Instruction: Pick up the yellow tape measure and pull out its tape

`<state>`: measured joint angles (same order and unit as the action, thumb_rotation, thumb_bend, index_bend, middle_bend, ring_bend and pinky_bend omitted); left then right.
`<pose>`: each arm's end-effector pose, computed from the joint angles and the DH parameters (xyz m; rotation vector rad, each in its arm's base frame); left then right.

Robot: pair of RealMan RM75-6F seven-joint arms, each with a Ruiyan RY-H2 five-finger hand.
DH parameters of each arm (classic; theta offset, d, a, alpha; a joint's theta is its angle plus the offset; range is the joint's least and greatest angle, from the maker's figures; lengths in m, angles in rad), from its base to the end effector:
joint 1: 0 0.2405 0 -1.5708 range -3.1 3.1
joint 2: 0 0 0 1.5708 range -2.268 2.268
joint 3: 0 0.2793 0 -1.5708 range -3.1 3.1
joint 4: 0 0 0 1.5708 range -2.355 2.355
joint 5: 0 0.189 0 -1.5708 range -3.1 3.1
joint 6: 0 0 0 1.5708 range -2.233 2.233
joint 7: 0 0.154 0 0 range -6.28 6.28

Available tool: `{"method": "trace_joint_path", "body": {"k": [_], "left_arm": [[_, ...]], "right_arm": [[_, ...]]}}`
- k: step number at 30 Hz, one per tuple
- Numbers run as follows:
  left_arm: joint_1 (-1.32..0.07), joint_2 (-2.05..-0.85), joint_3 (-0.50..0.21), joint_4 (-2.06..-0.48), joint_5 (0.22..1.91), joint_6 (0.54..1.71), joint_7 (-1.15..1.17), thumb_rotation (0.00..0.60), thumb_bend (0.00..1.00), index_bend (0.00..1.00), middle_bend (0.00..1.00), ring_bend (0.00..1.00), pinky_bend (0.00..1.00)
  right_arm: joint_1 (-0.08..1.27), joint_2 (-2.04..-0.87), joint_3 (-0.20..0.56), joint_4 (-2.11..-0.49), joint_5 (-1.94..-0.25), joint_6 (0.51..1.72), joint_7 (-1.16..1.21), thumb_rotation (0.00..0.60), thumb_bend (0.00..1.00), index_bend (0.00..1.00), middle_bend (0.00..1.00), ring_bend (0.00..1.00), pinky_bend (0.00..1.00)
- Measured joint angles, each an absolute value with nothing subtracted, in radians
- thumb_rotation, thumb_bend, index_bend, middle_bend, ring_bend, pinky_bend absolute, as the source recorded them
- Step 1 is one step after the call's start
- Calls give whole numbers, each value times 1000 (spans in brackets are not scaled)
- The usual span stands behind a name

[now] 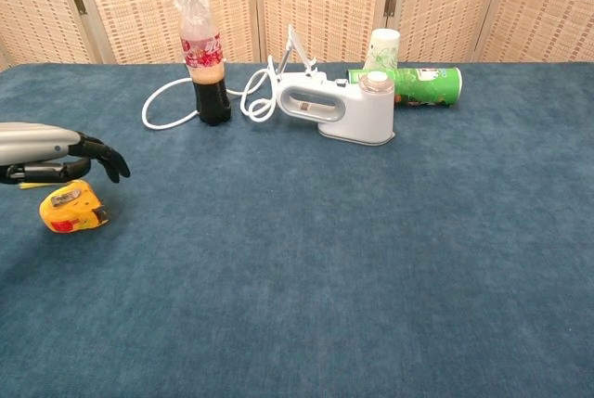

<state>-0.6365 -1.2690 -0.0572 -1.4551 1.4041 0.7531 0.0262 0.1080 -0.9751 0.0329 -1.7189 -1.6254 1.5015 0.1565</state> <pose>-0.2523 0.3366 0.0613 -2.0444 -0.9927 -0.6500 -0.2881 -0.1920 0.2179 1.4726 -0.9359 1.0745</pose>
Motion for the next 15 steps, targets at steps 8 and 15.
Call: {"method": "trace_joint_path", "body": {"k": [8,15], "left_arm": [[-638,-1293,-52,-1426,1322,744,85,0,743,233,286,113,33],[-615,-1281,-36,-1435,1273,762,110,0,744,252,315,153,34]], "right_arm": [[112,-985,34,-1704,-1622,1494,169,600,315,65,69,170,77],[114,-991,34,-1694,-1622,1493,179,600,315,65,69,172,77]]}}
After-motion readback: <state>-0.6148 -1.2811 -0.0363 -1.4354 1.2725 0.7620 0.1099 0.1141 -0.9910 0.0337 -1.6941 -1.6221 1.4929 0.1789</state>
